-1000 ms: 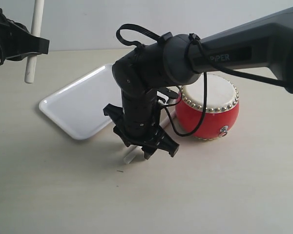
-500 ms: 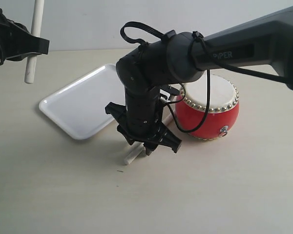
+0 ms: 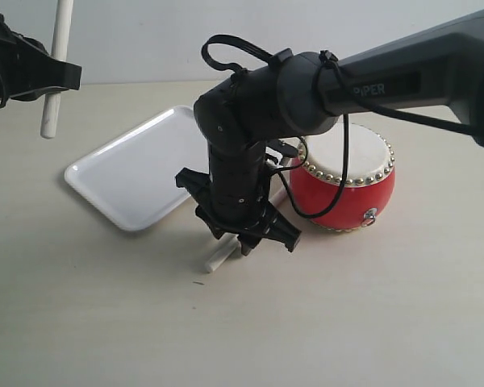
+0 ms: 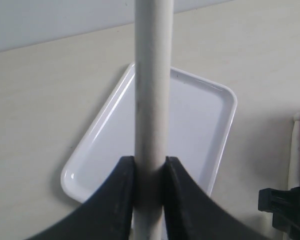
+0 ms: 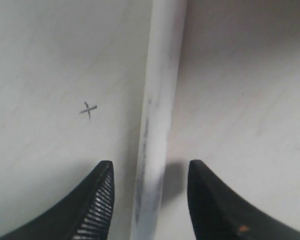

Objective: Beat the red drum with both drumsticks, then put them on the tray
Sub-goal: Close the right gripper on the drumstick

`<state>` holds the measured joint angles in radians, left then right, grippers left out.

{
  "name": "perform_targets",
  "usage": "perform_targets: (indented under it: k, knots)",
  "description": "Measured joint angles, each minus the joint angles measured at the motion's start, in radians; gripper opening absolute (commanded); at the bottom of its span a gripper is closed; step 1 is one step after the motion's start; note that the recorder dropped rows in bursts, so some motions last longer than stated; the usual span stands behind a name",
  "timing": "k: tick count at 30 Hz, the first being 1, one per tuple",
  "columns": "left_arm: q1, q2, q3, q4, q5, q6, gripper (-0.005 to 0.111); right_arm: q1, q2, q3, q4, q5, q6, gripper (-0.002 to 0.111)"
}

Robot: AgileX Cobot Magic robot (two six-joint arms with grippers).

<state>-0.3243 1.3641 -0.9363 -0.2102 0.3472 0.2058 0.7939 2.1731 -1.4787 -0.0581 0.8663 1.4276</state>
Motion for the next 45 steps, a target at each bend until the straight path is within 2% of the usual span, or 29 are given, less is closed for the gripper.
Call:
perform_targets:
  k: [4, 9, 14, 21, 40, 45]
  knots:
    - [0.0, 0.0, 0.0, 0.0, 0.0, 0.0, 0.0, 0.0, 0.0, 0.0, 0.0, 0.0, 0.0, 0.029]
    - [0.0, 0.0, 0.0, 0.0, 0.0, 0.0, 0.0, 0.0, 0.0, 0.0, 0.0, 0.0, 0.007, 0.028]
    - [0.0, 0.0, 0.0, 0.0, 0.0, 0.0, 0.0, 0.0, 0.006, 0.0, 0.0, 0.0, 0.007, 0.021]
    - [0.0, 0.0, 0.0, 0.0, 0.0, 0.0, 0.0, 0.0, 0.006, 0.0, 0.0, 0.0, 0.011, 0.0]
    - [0.0, 0.0, 0.0, 0.0, 0.002, 0.0, 0.0, 0.0, 0.006, 0.0, -0.015, 0.002, 0.011, 0.0]
    - [0.0, 0.0, 0.0, 0.0, 0.002, 0.0, 0.0, 0.0, 0.006, 0.0, -0.017, 0.0, -0.093, 0.0]
